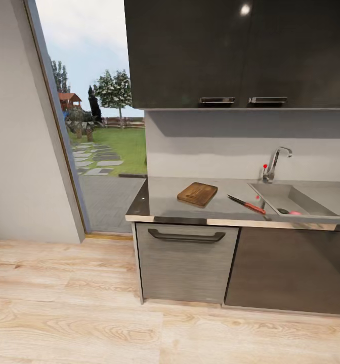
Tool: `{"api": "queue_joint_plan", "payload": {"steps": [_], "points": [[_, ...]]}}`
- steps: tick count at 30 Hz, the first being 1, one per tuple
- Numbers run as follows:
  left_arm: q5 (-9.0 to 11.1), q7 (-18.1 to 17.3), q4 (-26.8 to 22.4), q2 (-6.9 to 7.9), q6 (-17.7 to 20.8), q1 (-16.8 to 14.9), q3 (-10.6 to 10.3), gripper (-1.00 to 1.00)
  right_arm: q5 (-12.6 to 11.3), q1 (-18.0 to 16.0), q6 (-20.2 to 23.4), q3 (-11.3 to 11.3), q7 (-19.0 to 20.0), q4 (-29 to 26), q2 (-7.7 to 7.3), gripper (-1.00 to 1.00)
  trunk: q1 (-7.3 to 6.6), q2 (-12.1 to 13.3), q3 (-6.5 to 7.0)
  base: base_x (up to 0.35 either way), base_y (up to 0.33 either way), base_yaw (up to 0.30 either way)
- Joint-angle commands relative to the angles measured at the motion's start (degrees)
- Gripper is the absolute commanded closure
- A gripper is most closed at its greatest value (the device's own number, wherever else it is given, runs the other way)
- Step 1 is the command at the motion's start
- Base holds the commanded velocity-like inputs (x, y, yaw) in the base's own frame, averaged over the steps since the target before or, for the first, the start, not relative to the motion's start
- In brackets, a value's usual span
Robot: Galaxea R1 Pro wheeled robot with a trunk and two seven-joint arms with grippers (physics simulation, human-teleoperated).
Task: In the kitchen, take the Vidalia onion out of the sink, dice it on the chopping board with the paring knife, put the diced onion into the bowl on the countertop, then place both the paring knife and the chopping board into the sink.
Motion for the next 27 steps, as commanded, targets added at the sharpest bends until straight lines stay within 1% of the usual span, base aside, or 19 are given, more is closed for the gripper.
{"api": "queue_joint_plan", "payload": {"steps": [1, 5, 6, 14, 27], "points": [[0.01, 0.0, -0.08, 0.0, -0.03, 0.0, 0.03, -1.0, -0.03, -0.01, -0.49, 0.02, -0.01, 0.01, 0.04, -1.0, 0.0, -0.02, -0.04, 0.0, 0.0, 0.0], [0.01, 0.0, -0.26, 0.16, -0.03, 0.0, 0.05, -1.0, -0.17, 0.0, -1.77, -0.02, 0.08, 0.02, 0.17, -1.0, 0.0, -0.02, -0.04, 0.0, 0.0, 0.0], [0.01, 0.0, -0.28, 0.2, -0.03, 0.0, 0.05, -1.0, -0.19, -0.02, -3.92, -0.04, 0.1, 0.02, 0.17, -1.0, 0.0, -0.02, -0.04, 0.0, 0.0, 0.0], [0.01, 0.0, -1.13, 0.35, -0.03, -0.01, 0.05, -1.0, -0.21, -0.01, -3.93, 0.0, 0.17, 0.02, 0.19, -1.0, 0.0, -0.02, -0.04, 0.0, 0.0, -0.027], [0.01, 0.0, -1.41, 0.37, -0.03, -0.01, 0.05, -1.0, -0.19, -0.02, -3.94, -0.03, 0.18, 0.02, 0.11, -1.0, 0.0, -0.02, 0.2, 0.0, 0.0, -0.22]]}}
